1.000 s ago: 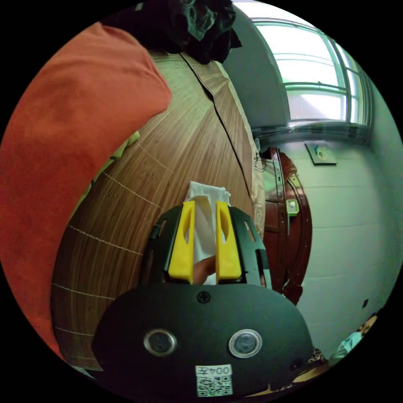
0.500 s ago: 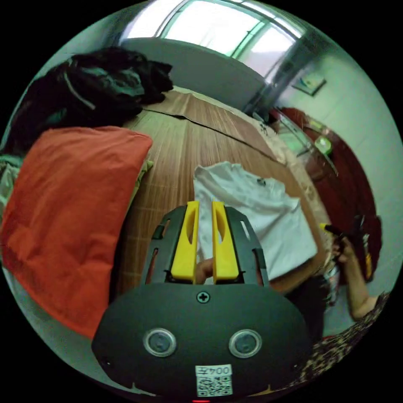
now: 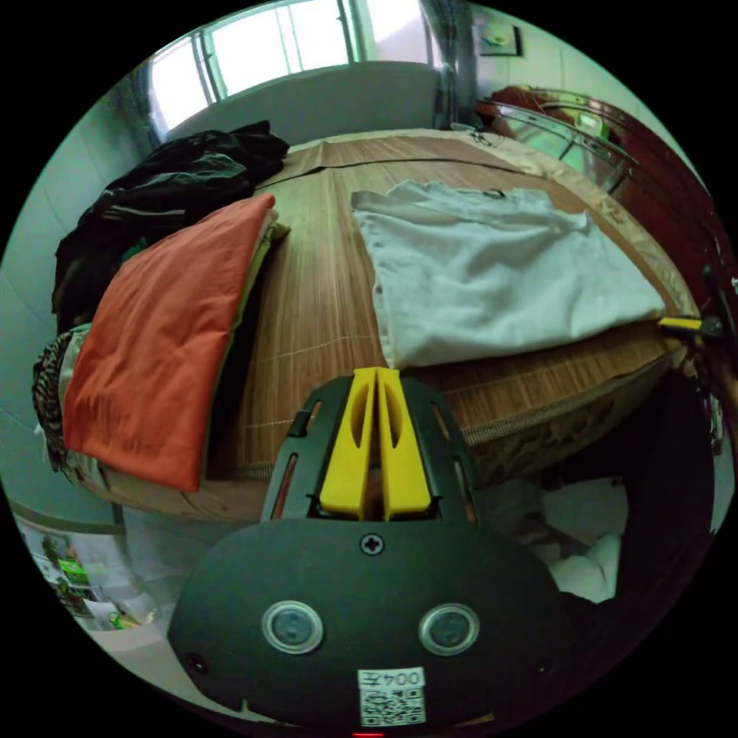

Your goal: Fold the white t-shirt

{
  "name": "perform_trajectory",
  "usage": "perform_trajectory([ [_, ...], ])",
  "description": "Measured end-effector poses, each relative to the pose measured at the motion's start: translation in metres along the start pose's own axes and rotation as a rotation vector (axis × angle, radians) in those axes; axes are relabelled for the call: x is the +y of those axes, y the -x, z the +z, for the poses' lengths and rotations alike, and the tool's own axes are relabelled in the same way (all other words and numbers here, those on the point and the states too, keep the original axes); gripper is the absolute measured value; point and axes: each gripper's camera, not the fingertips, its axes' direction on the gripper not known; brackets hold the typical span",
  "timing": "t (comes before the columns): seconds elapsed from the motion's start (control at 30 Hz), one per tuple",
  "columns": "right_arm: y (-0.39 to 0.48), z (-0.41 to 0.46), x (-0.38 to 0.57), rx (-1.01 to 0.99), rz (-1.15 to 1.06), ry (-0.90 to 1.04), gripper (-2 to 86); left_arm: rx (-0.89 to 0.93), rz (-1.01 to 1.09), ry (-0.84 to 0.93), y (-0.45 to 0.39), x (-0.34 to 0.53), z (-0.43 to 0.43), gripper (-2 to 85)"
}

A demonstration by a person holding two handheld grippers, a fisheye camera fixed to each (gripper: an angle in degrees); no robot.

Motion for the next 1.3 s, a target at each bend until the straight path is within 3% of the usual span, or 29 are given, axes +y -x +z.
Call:
perform_trajectory([
  [0.17,-0.018,-0.008,0.026,-0.131,0.049,-0.076,-0.1,-0.052,0.034,0.019,-0.025,0.004,-0.008,1.1],
  [0.3,-0.061,-0.015,0.064,-0.337,0.135,-0.151,3.0,0.062,-0.006,0.024,-0.019,0.009,-0.016,3.4],
  [0.43,-0.11,-0.003,0.102,-0.456,0.201,-0.17,7.3,0.213,0.096,0.016,-0.021,0.017,-0.027,9.7],
  [0.57,-0.131,0.0,0.118,-0.509,0.209,-0.227,9.7,0.179,0.163,-0.003,-0.025,0.028,-0.039,12.1],
  [0.8,-0.132,0.002,0.109,-0.48,0.08,-0.238,13.4,0.167,0.219,-0.014,-0.029,0.033,-0.056,13.4],
  [1.3,-0.131,0.007,0.095,-0.39,-0.117,-0.139,10.6,0.143,0.354,0.037,-0.041,0.017,-0.065,8.6],
])
